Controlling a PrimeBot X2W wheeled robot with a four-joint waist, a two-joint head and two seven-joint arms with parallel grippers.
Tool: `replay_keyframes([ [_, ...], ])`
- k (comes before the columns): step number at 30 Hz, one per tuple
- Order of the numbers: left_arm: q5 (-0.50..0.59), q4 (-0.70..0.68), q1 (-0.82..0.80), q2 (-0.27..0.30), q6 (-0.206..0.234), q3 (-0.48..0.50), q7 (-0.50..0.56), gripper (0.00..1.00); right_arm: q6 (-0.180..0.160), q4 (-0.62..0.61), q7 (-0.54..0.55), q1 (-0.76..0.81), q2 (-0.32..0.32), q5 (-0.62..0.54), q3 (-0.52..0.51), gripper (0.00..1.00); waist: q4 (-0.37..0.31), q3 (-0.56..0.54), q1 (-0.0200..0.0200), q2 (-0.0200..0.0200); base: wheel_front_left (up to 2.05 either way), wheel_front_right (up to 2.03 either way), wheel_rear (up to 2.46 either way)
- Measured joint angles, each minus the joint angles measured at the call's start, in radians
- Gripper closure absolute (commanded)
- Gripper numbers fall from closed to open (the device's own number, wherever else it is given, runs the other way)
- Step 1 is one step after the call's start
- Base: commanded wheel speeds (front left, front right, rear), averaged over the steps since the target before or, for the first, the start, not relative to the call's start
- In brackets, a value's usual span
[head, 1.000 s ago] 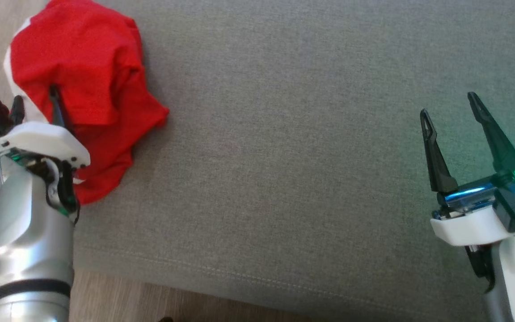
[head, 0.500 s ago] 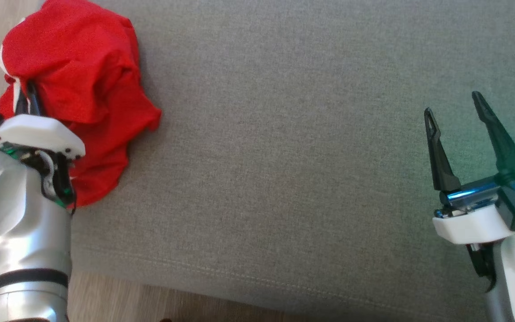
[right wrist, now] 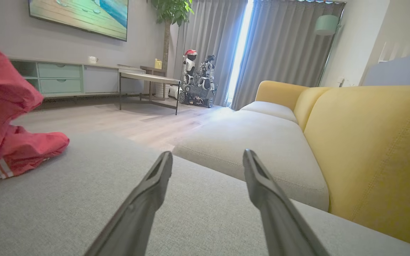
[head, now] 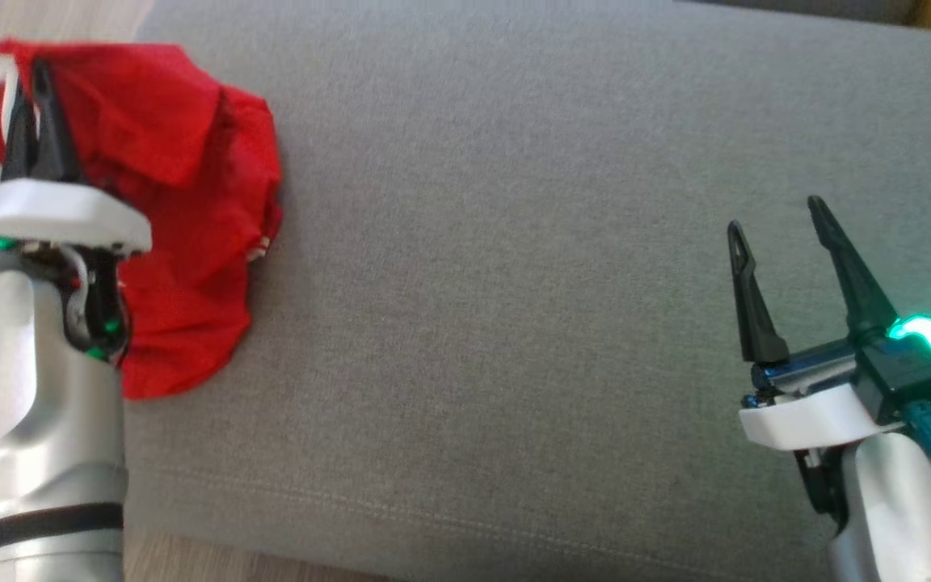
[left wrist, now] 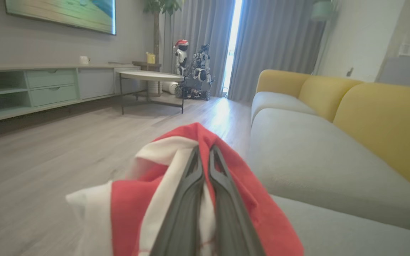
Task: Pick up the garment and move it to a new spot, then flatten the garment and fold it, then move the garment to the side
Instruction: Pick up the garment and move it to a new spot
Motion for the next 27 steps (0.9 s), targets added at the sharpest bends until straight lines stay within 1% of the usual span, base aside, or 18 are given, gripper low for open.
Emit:
replay_keyframes([
  [3,-0.007,-0.098,0.000,-0.017,-0.018,-0.018,0.033,1.00,0.000,0.019,-0.007,0.000,0.018,0.000,-0.001,0.00,-0.012,-0.031,0.0000,0.0000,0.00,0.00,0.00],
  [6,-0.050,-0.196,0.000,-0.050,-0.034,-0.042,0.083,1.00,0.000,0.027,-0.010,0.001,0.029,0.007,-0.009,0.00,-0.034,-0.054,0.0000,0.0000,0.00,0.00,0.00],
  [9,-0.052,-0.284,0.000,-0.070,-0.042,-0.091,0.134,1.00,0.000,0.033,-0.010,0.001,0.044,0.008,-0.017,0.00,-0.063,-0.070,0.0000,0.0000,0.00,0.00,0.00],
  [14,-0.066,-0.380,-0.002,-0.098,-0.036,-0.178,0.194,1.00,0.000,0.026,-0.011,0.000,0.051,0.016,-0.016,0.00,-0.125,-0.083,0.0000,0.0000,0.00,0.00,0.00],
  [18,-0.102,-0.408,-0.010,-0.112,-0.001,-0.256,0.202,1.00,0.000,0.008,-0.011,-0.005,0.056,0.017,-0.013,0.00,-0.183,-0.079,0.0000,0.0000,0.00,0.00,0.00],
  [20,-0.116,-0.407,-0.027,-0.114,0.019,-0.314,0.200,1.00,0.000,0.001,-0.011,-0.021,0.059,0.017,-0.012,0.00,-0.214,-0.071,0.0000,0.0000,0.00,0.00,0.00],
  [21,-0.152,-0.406,-0.049,-0.114,0.056,-0.383,0.181,1.00,0.000,-0.013,-0.011,-0.041,0.060,0.017,-0.007,0.00,-0.247,-0.061,0.0000,0.0000,0.00,0.00,0.00],
  [23,-0.211,-0.392,-0.073,-0.114,0.101,-0.449,0.156,1.00,0.000,-0.028,-0.011,-0.059,0.061,0.021,0.004,0.00,-0.282,-0.048,0.0000,0.0000,0.00,0.00,0.00],
  [25,-0.236,-0.357,-0.101,-0.114,0.140,-0.502,0.126,1.00,0.000,-0.045,-0.013,-0.072,0.062,0.028,0.014,0.00,-0.318,-0.032,0.0000,0.0000,0.00,0.00,0.00],
  [27,-0.265,-0.315,-0.128,-0.115,0.179,-0.532,0.092,1.00,0.000,-0.062,-0.015,-0.087,0.063,0.035,0.020,0.00,-0.353,-0.014,0.0000,0.0000,0.00,0.00,0.00],
])
